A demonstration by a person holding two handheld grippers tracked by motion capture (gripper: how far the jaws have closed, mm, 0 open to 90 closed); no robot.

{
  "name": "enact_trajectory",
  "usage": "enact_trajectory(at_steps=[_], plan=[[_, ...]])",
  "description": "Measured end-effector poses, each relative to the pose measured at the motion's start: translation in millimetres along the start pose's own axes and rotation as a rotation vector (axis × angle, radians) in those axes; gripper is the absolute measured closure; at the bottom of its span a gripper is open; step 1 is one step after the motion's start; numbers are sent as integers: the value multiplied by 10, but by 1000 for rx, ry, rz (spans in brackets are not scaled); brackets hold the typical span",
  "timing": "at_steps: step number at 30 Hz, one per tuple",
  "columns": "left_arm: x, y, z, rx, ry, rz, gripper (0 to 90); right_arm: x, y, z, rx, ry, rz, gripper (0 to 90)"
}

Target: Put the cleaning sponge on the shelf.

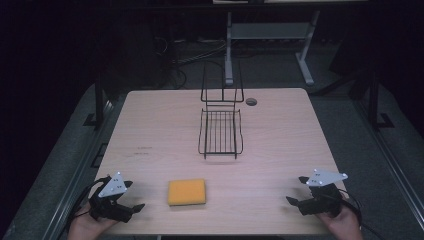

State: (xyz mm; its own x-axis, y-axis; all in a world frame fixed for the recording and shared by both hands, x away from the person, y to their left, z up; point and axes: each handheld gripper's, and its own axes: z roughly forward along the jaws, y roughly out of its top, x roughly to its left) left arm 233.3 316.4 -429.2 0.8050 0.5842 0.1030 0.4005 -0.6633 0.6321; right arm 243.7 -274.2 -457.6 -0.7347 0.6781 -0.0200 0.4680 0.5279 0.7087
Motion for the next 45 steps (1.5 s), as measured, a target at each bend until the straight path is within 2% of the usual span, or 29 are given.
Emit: enact_trajectory(at_steps=[6, 11, 18, 24, 28, 39, 45], plan=[[-14, 26, 2, 8, -1, 8, 145, -16, -13, -2, -1, 2, 4, 167], [-22, 92, 34, 21, -18, 40, 145, -6, -4, -15, -3, 5, -5, 165], [-54, 173, 62, 4, -62, 54, 145, 0, 5, -30, -18, 9, -4, 162], [-51, 219, 66, 28, -86, 67, 145, 14, 6, -21, -17, 16, -6, 159], [-56, 275, 65, 56, -82, 92, 145, 39, 18, -21, -13, 15, -14, 158], [-95, 476, 99, 61, -111, 151, 145, 57, 24, 16, -2, 29, -24, 153], [-129, 594, 180, 78, -130, 162, 145, 64, 25, 13, -5, 29, -25, 152]])
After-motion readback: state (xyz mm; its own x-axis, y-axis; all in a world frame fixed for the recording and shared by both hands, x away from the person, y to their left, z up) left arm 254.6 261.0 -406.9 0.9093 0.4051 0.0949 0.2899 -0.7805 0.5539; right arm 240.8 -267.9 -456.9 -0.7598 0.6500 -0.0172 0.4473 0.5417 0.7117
